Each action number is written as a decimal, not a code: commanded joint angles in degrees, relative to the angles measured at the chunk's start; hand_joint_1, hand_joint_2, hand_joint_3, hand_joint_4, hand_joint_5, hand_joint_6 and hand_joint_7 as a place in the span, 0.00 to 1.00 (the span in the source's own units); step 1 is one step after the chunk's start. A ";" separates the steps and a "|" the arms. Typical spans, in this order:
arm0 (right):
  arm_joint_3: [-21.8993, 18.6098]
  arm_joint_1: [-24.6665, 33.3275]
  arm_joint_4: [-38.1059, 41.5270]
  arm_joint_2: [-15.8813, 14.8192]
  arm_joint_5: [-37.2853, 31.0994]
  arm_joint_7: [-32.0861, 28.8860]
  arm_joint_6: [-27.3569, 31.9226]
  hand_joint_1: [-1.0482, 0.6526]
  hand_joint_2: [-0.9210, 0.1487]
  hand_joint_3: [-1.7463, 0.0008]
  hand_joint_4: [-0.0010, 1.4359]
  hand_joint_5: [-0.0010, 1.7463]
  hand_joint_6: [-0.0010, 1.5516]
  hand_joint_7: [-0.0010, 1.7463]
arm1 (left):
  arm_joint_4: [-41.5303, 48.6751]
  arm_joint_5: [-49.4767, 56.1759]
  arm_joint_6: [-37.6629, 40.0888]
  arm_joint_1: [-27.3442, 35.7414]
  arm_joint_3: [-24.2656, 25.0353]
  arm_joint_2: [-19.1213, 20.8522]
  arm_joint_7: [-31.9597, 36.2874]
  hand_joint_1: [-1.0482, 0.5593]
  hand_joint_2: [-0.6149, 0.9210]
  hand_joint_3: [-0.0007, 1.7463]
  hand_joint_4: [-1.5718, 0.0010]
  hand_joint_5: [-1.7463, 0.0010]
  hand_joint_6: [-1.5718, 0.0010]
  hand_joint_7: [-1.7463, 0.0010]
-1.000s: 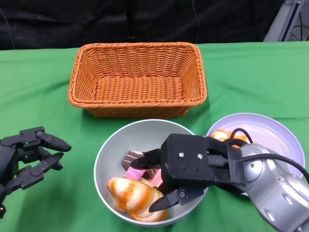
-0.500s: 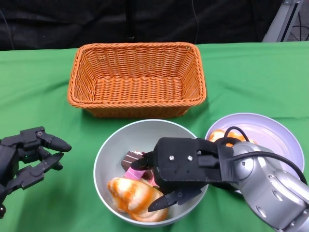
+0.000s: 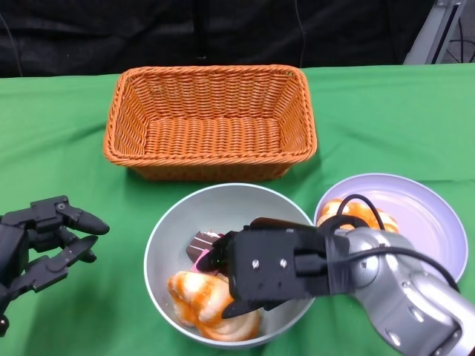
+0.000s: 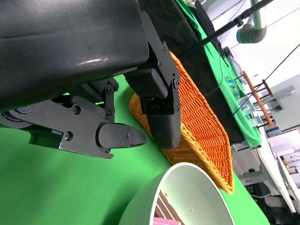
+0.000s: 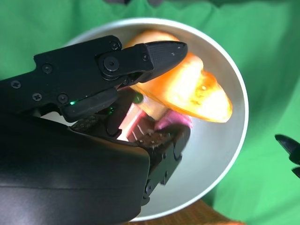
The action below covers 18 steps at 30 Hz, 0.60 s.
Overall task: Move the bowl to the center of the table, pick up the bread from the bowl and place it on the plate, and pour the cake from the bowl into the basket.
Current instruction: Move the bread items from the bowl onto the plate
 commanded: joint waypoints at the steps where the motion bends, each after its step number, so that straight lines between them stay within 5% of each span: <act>1: -0.24 2.85 0.79 1.01 -0.17 -1.25 -0.83 0.41 0.00 0.98 0.56 0.37 0.61 0.02 | 0.50 0.21 -0.70 -0.68 0.03 1.08 0.85 0.60 1.00 0.17 0.49 0.30 0.47 0.47; 4: -0.64 3.60 0.89 1.48 -0.38 -1.85 -1.30 0.43 0.00 0.98 0.58 0.28 0.65 0.01 | 0.58 0.19 -0.87 -0.68 0.02 1.11 0.76 0.60 1.00 0.18 0.49 0.30 0.47 0.48; 18: -2.89 6.16 1.07 3.37 -0.39 -4.44 -2.09 0.44 0.00 0.97 0.60 0.22 0.67 0.01 | 0.52 0.12 -0.16 -0.76 0.09 1.12 0.94 0.61 1.00 0.18 0.49 0.29 0.47 0.48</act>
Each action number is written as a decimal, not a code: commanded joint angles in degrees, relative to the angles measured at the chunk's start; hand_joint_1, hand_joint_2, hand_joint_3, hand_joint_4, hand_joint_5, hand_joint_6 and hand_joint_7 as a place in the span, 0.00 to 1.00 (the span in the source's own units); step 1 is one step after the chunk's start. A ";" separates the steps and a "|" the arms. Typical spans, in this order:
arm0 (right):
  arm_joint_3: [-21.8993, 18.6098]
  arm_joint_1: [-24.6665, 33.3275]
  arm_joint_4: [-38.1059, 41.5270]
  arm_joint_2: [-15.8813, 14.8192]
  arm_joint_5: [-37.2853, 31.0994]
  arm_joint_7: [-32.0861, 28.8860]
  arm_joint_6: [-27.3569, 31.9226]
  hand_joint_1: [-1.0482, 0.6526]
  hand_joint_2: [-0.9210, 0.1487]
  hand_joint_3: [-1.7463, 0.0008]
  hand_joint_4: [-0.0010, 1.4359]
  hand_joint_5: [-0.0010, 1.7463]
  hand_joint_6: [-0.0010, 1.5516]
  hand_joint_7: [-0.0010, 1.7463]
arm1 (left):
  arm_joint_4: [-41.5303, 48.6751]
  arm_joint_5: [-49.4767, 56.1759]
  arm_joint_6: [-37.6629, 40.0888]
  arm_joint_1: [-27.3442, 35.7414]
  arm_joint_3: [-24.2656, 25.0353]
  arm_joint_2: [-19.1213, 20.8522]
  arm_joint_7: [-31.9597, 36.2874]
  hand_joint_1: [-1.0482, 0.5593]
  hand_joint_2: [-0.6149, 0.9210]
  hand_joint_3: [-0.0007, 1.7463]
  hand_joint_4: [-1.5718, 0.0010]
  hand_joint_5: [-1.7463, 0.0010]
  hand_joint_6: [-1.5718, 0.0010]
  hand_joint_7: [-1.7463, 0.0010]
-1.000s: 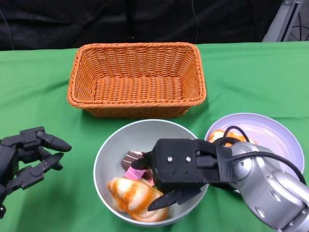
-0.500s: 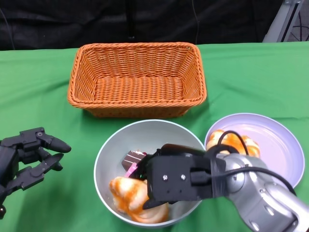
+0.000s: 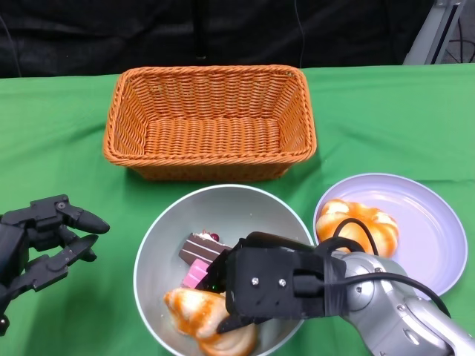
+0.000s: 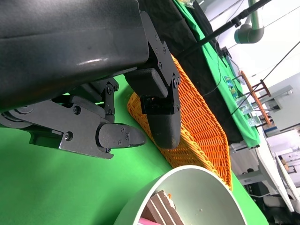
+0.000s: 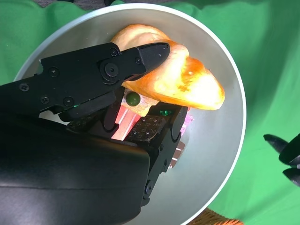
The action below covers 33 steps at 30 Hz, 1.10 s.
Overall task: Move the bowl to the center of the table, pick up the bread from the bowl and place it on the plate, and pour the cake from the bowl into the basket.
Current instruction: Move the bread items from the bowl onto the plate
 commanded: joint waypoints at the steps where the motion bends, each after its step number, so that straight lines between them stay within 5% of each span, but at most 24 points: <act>1: -0.98 1.36 0.52 0.58 -0.06 -0.96 -0.31 0.44 0.00 0.97 0.60 0.22 0.67 0.01 | 0.46 0.23 0.25 -0.68 0.09 1.16 1.01 0.60 1.00 0.18 0.49 0.29 0.47 0.48; 6: -3.71 1.44 1.53 2.35 0.14 -4.47 -1.58 0.45 0.00 0.97 0.63 0.27 0.68 0.01 | 1.11 0.12 -0.45 -0.97 0.17 1.04 1.01 0.60 1.00 0.18 0.49 0.30 0.47 0.49; 10: -6.08 1.19 1.67 3.62 0.31 -6.53 -1.57 0.43 0.00 0.97 0.51 0.45 0.68 0.00 | 1.47 0.38 -0.45 -1.12 0.16 1.06 1.30 0.60 1.00 0.17 0.49 0.30 0.46 0.49; 14: -9.25 1.94 1.93 5.12 1.87 -8.84 -3.82 0.44 0.00 0.98 0.55 0.49 0.70 0.01 | 1.94 0.28 -0.64 -1.37 0.12 1.06 1.09 0.60 1.00 0.17 0.49 0.30 0.46 0.50; 22: -13.86 1.88 1.35 6.45 5.06 -9.48 -4.26 0.43 0.00 0.97 0.60 0.53 0.70 0.01 | 2.80 0.46 -1.21 -1.73 0.12 1.19 1.08 0.59 1.00 0.17 0.49 0.30 0.46 0.50; 33: -16.54 2.96 -3.19 5.67 7.65 -8.87 -1.38 0.45 0.00 0.95 0.63 0.40 0.71 0.01 | 2.64 0.60 -0.96 -1.70 0.20 1.33 1.06 0.59 1.00 0.17 0.49 0.30 0.46 0.50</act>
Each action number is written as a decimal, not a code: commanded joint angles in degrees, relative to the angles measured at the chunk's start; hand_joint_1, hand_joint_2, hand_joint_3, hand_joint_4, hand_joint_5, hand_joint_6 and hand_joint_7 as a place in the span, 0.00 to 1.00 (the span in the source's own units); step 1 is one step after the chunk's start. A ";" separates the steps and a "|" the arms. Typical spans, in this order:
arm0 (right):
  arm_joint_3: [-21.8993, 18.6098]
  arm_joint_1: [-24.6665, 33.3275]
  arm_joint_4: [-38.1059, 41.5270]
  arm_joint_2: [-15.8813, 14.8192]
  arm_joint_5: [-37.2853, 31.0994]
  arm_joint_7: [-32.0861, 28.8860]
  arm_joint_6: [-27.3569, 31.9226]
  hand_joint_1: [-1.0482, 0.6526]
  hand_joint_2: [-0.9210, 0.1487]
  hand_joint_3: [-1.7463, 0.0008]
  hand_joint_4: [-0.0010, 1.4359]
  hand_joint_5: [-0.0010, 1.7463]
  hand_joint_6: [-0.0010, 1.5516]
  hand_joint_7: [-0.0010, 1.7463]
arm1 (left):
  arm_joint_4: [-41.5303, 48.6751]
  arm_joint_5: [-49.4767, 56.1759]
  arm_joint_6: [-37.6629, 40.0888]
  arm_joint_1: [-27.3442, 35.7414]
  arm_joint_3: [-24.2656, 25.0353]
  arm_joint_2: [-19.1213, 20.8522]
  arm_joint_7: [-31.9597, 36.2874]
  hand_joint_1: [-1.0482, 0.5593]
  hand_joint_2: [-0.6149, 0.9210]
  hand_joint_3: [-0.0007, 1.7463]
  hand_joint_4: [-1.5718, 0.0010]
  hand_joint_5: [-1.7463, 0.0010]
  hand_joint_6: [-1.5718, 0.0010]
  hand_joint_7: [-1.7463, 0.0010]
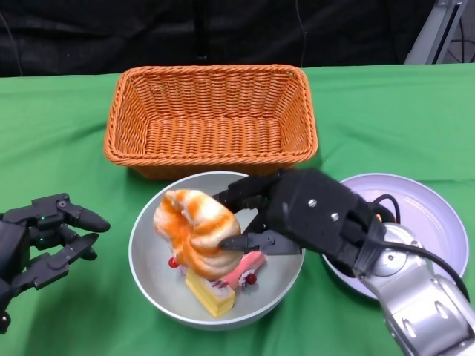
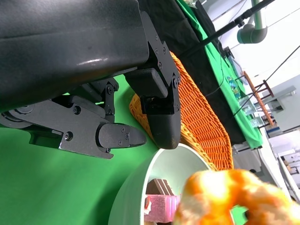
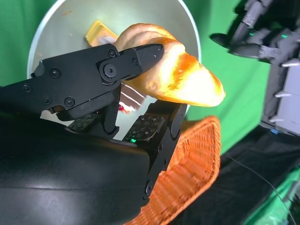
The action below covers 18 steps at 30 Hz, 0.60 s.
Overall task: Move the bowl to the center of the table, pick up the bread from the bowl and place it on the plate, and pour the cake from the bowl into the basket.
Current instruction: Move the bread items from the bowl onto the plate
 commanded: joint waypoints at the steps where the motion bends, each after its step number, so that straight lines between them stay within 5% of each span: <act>1: -0.80 0.86 -1.69 -0.86 0.54 0.15 0.61 0.45 0.00 0.94 0.63 0.40 0.71 0.01 | 0.13 -0.03 -0.25 -0.28 0.23 1.29 1.03 0.59 1.00 0.17 0.48 0.30 0.46 0.50; 7: -2.60 4.23 -6.59 -1.93 0.89 -1.11 -2.34 0.49 0.00 0.96 0.68 0.46 0.72 0.01 | 0.25 0.08 -0.80 -0.22 0.29 1.40 0.95 0.59 1.00 0.17 0.49 0.30 0.46 0.50; 9: -3.11 5.88 -6.81 -3.75 -0.23 -2.61 -8.73 0.50 0.00 0.98 0.58 0.71 0.73 0.02 | 0.40 -0.21 -0.72 -0.34 0.35 1.36 0.70 0.59 1.00 0.17 0.49 0.30 0.47 0.50; 11: -3.71 7.16 -7.22 -5.35 -1.28 -3.67 -13.14 0.50 0.00 0.99 0.50 0.83 0.74 0.02 | 0.44 -0.56 -0.35 -0.43 0.44 1.29 0.48 0.60 1.00 0.17 0.49 0.30 0.46 0.50; 18: -7.08 10.00 -8.28 -9.19 -1.59 -4.51 -21.48 0.50 0.01 0.99 0.50 0.84 0.74 0.02 | 0.32 -0.13 0.11 -0.45 0.40 1.36 1.10 0.60 1.00 0.17 0.49 0.30 0.46 0.49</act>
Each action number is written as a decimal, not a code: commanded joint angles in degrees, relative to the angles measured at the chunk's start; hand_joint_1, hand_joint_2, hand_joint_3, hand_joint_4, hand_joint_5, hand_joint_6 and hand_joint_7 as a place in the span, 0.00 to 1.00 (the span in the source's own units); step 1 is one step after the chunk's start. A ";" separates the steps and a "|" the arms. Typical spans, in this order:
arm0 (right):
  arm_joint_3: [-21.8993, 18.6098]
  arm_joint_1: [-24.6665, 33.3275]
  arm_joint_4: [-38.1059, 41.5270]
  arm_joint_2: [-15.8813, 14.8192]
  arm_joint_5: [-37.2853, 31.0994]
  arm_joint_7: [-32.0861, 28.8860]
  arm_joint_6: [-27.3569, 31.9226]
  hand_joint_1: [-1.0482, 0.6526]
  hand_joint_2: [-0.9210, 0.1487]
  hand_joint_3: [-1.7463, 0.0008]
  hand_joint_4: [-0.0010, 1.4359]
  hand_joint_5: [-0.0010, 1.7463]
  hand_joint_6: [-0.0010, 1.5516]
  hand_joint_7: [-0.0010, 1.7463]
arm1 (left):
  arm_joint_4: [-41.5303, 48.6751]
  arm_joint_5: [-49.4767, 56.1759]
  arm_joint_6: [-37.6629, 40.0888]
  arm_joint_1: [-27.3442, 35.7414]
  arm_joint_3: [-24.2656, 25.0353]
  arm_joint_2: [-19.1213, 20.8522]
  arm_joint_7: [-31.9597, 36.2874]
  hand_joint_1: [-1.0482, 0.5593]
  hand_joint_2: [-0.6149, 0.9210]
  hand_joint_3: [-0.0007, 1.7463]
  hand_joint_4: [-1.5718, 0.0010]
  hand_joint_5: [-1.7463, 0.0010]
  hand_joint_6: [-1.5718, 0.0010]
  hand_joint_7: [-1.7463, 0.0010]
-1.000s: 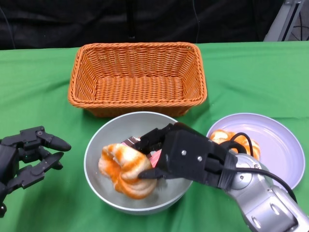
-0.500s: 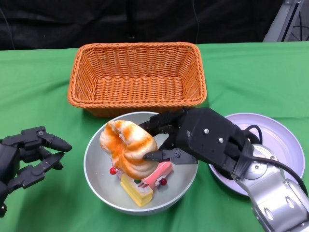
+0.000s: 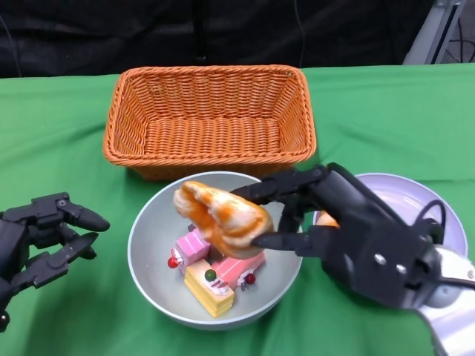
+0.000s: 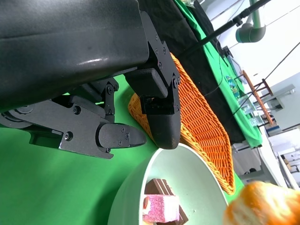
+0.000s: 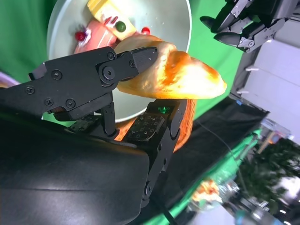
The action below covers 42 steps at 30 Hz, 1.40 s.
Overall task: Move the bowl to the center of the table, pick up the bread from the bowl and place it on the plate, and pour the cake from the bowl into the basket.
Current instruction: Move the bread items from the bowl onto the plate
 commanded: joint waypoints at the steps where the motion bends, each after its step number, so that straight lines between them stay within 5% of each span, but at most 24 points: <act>1: -2.71 1.77 -1.18 -2.61 -0.73 -1.62 -4.97 0.50 0.01 0.99 0.49 0.84 0.74 0.02 | 0.54 -0.04 -0.20 -0.34 0.33 1.22 1.22 0.60 1.00 0.17 0.49 0.30 0.46 0.49; 18: -11.16 7.02 0.54 -6.01 -2.05 -7.21 -20.36 0.51 0.02 1.00 0.53 0.88 0.76 0.03 | 1.25 -0.05 -0.38 -0.71 0.40 1.14 1.13 0.60 1.00 0.18 0.48 0.30 0.46 0.50; 24: -16.74 8.79 6.38 -9.25 -5.63 -12.95 -30.15 0.55 0.05 1.00 0.60 0.71 0.77 0.04 | 1.33 -0.52 -0.01 -0.81 0.46 1.30 0.61 0.60 1.00 0.18 0.49 0.30 0.46 0.49; 29: -18.75 9.42 10.82 -11.48 -9.93 -17.35 -35.37 0.57 0.07 1.00 0.62 0.66 0.78 0.04 | 1.78 0.31 -1.05 -0.88 0.33 1.75 0.96 0.60 1.00 0.18 0.48 0.31 0.46 0.49; 42: -22.04 9.73 22.14 -14.18 -12.99 -24.63 -39.44 0.58 0.09 1.00 0.60 0.76 0.78 0.03 | 3.06 -0.62 -0.95 -1.54 0.65 2.07 0.20 0.62 1.00 0.18 0.48 0.30 0.46 0.49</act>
